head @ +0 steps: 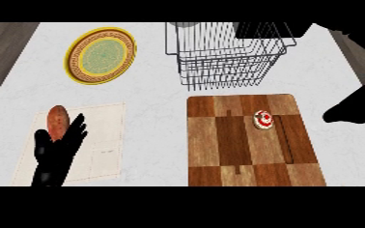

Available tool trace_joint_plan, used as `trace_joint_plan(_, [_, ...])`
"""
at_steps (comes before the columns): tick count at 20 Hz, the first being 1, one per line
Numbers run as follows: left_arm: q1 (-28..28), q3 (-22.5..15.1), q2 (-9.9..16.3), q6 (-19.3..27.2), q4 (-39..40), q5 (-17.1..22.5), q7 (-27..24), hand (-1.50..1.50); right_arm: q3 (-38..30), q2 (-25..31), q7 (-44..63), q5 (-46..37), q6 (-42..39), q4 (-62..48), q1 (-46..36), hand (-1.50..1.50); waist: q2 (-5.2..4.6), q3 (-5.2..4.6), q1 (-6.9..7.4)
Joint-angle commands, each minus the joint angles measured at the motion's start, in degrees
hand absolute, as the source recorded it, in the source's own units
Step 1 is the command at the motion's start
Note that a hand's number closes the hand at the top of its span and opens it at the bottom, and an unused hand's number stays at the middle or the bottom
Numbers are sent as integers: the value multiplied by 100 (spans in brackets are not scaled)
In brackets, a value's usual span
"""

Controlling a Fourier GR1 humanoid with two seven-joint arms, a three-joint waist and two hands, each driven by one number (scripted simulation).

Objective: Pick the cupcake from the cutting board and place it in the basket

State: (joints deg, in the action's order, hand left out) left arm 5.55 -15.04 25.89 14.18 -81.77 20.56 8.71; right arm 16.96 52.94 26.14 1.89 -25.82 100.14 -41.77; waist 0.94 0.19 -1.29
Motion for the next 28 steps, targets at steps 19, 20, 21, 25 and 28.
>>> trace_joint_plan(19, [-154, 143, -237, -286, 450, -263, 342, 0, -638, 211, 994, 977, -1870, 442, 478, -150, -98, -21, 135])
trace_joint_plan(20, [312, 78, -192, -146, -80, -300, 377, 0, -737, 197, 693, 653, -1784, 575, 966, -150, -86, -13, 140])
trace_joint_plan(21, [185, 79, -318, -389, 417, -306, -4, 0, -728, 52, 567, 438, -1780, 371, 845, -150, -104, -18, 152])
trace_joint_plan(25, [69, 155, -319, -333, 206, -318, 348, 0, -572, -438, 149, -331, -1433, 620, 1466, -150, -99, -14, 136])
trace_joint_plan(28, [127, 144, -295, -396, 97, -393, 459, 0, -429, -723, 244, -722, -1308, 579, 1519, -150, -97, -15, 156])
